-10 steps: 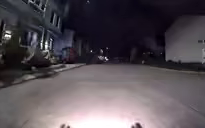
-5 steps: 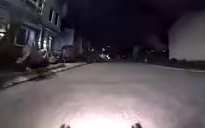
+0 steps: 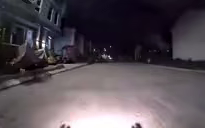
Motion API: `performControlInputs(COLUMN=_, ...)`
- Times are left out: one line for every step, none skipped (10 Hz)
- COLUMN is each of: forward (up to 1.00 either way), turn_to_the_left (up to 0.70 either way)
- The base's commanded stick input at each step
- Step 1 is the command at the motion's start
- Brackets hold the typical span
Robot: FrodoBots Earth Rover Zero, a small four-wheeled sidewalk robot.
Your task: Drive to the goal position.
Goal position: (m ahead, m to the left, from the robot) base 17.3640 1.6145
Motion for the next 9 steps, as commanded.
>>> performControlInputs(forward=0.85, turn_to_the_left=-0.11)
performControlInputs(forward=0.85, turn_to_the_left=0.00)
performControlInputs(forward=0.85, turn_to_the_left=0.00)
performControlInputs(forward=0.85, turn_to_the_left=0.00)
performControlInputs(forward=0.85, turn_to_the_left=0.00)
performControlInputs(forward=0.85, turn_to_the_left=0.00)
performControlInputs(forward=0.85, turn_to_the_left=0.00)
performControlInputs(forward=0.85, turn_to_the_left=0.00)
performControlInputs(forward=0.85, turn_to_the_left=0.00)
